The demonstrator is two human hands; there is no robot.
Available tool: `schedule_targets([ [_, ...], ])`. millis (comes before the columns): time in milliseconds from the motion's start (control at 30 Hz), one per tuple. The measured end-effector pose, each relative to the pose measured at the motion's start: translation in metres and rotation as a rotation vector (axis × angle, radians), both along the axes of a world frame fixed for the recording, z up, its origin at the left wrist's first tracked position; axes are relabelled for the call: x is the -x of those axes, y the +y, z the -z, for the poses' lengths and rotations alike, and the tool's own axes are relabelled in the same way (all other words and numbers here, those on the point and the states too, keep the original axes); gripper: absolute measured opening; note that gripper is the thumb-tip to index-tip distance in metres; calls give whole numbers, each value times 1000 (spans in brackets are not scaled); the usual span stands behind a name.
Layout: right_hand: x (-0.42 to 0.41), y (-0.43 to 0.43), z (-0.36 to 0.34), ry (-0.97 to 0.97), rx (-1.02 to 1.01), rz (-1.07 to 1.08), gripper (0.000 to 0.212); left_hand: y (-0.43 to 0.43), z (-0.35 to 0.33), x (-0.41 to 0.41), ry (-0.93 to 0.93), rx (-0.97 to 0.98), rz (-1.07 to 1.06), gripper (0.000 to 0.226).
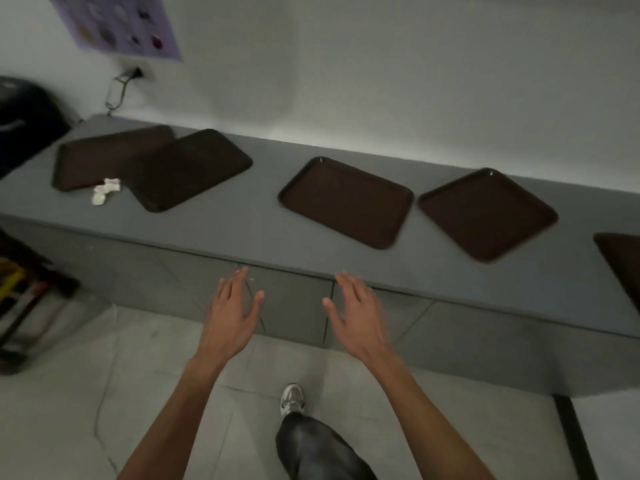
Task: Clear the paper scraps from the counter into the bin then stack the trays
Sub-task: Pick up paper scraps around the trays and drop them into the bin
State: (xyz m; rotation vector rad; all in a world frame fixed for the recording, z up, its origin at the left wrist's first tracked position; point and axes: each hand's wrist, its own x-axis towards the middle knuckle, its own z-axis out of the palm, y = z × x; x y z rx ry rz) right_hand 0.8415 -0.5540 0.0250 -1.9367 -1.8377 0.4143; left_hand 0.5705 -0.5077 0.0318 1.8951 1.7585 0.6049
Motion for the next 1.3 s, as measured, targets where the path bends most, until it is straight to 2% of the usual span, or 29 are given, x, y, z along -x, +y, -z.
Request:
schedule_targets([
  [367,181,223,5,8,86,-304,63,158,-12,190,106,57,-338,54],
  [567,267,306,-3,2,62,-381,56,238,1,277,119,60,-369,45],
  [767,356,375,-1,24,27,-340,52,335,19,356,159,65,-288,39],
  [1033,475,435,-4,122,91,-183,45,459,30,446,184,65,-97,28],
  [1200,516,457,-2,129,152,-103,43,511,78,490,273,129,72,49],
  [1300,526,467,0,130,181,-84,43,517,95,498,272,102,99,46],
])
